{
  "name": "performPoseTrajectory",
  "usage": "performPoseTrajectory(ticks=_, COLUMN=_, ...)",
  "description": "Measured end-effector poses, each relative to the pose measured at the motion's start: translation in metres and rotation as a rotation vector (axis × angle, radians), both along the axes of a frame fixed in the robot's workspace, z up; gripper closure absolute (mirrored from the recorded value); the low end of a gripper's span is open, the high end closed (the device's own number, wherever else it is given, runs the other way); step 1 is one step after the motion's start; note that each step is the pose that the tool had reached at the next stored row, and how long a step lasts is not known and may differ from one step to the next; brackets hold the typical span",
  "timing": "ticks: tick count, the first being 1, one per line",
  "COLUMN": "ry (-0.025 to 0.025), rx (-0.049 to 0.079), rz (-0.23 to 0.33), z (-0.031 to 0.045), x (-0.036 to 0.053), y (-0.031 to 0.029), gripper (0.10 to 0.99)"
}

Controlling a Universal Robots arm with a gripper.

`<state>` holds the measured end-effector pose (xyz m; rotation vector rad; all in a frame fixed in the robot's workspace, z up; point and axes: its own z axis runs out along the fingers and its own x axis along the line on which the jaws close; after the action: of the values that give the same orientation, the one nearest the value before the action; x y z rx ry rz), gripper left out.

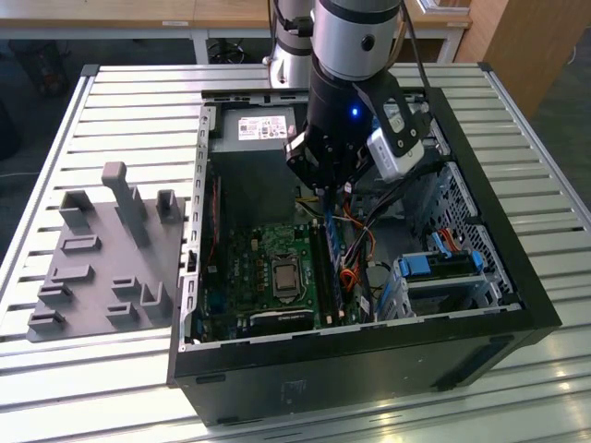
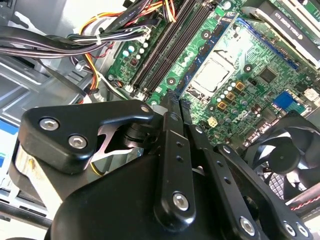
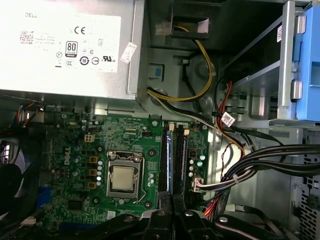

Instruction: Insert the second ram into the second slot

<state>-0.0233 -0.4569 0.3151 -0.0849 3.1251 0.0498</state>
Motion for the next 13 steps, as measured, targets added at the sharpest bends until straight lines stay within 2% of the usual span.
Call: performPoseTrajectory(ticks=13, ry=0.0000, rx=0.000, rz=0.000, z=-0.0076, x=0.0000, y=0.0000, gripper=0.957)
